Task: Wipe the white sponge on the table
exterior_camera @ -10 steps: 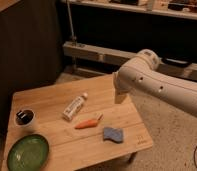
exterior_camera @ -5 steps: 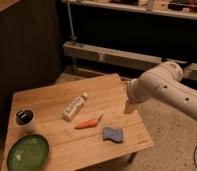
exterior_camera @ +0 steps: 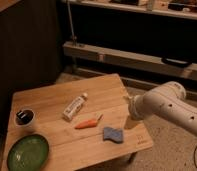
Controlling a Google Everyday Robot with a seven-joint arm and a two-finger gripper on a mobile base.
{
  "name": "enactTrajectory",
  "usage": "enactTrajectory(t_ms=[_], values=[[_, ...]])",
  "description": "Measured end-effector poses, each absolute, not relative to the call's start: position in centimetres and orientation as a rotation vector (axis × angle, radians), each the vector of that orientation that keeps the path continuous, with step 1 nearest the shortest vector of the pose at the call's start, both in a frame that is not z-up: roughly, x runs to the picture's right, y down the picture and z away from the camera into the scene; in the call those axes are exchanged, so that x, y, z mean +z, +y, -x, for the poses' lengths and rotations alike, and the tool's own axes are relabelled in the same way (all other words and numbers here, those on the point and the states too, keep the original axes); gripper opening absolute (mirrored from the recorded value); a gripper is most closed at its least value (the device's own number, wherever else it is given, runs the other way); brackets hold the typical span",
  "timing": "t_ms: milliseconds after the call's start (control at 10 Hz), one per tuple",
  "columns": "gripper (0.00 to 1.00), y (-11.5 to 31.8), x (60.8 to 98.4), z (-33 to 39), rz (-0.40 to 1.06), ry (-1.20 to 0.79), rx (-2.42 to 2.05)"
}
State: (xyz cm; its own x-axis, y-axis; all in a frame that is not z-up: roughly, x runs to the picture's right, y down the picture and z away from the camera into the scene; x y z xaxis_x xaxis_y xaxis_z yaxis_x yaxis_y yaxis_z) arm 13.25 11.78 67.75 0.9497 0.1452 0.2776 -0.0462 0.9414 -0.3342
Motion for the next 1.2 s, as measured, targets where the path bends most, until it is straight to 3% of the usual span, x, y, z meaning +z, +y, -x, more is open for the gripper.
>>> enactTrajectory(t_ms=[700, 1200], values=[[0.80, 18.3, 75.0, -10.6, 0.452, -0.267, 0.104], [0.80, 20.2, 76.9, -9.3, 0.405, -0.309, 0.103]])
